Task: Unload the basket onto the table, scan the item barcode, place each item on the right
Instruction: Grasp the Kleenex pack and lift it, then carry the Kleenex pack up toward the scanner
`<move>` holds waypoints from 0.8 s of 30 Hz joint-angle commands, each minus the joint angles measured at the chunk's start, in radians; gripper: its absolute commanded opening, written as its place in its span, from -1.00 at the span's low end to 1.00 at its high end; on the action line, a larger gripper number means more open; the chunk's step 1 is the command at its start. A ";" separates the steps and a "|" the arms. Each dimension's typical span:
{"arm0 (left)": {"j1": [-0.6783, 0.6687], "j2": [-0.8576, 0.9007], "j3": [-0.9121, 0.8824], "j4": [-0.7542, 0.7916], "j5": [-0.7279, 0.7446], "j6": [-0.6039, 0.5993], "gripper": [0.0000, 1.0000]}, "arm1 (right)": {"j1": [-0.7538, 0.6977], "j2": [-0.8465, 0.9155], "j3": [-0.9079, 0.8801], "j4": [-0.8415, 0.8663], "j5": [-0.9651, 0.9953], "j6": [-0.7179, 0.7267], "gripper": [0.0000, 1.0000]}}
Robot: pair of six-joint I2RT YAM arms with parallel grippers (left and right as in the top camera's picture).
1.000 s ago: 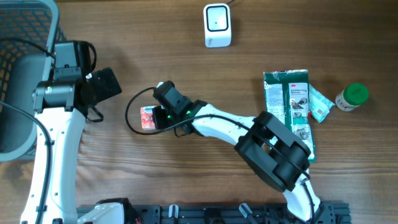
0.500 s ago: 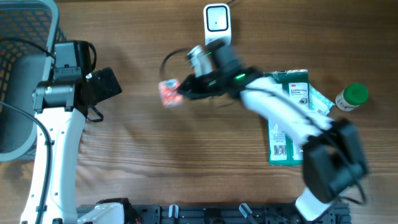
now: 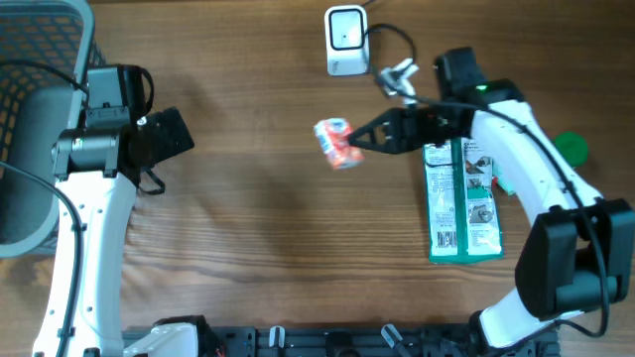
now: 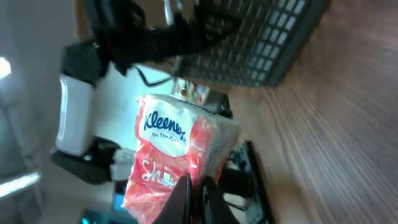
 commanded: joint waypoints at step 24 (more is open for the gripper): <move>0.005 -0.011 0.014 0.003 -0.015 -0.008 1.00 | -0.095 -0.200 -0.003 -0.448 -0.082 -0.537 -0.91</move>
